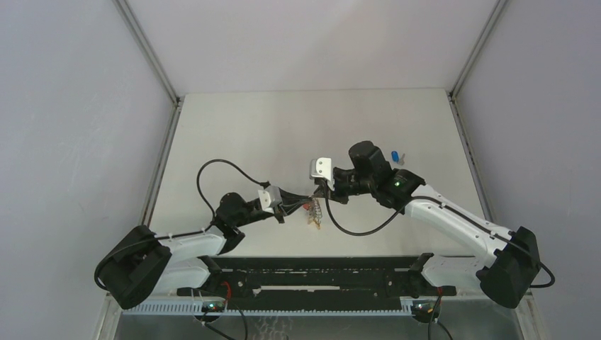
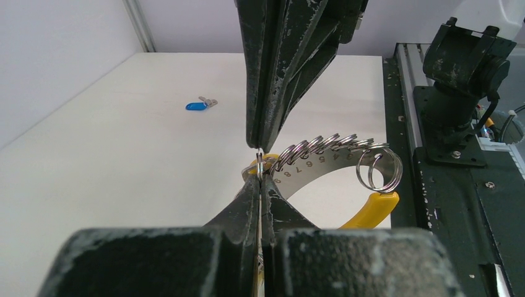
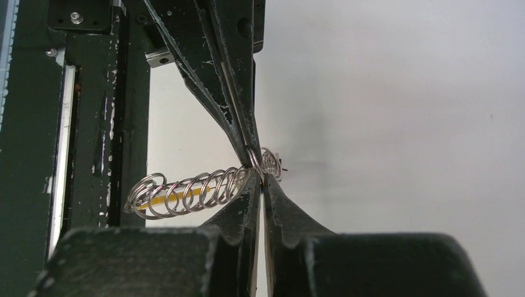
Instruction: Put the keys on the keyring
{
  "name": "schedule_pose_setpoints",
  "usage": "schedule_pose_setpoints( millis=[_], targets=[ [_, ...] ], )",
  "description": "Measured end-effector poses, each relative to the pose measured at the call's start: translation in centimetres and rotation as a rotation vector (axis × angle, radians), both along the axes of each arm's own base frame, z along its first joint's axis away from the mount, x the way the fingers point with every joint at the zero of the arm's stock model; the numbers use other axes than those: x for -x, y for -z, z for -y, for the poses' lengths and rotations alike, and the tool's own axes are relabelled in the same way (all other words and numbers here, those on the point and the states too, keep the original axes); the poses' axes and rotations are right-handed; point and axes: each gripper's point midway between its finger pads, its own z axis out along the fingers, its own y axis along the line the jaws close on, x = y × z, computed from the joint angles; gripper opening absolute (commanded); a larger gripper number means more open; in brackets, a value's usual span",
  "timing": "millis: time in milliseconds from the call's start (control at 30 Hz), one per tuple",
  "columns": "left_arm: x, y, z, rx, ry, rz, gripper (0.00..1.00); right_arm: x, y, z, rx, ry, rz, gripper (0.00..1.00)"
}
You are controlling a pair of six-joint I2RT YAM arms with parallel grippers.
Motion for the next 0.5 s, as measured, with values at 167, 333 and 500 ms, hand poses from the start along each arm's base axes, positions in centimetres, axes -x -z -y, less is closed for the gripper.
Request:
schedule_pose_setpoints(
  millis=[167,333,500],
  targets=[
    [0.12,0.14,-0.14,0.0,-0.002,0.0,0.0,0.0,0.18,0.25,0.005,0.002,-0.013,0.0],
    [0.39,0.01,-0.42,0.005,-0.004,0.006,0.0,-0.01,0.38,0.51,0.011,0.008,-0.027,0.0],
    [0.55,-0.44,-0.7,0.017,-0.011,0.017,0.0,-0.07,0.62,0.44,0.013,0.01,-0.039,0.0]
  ],
)
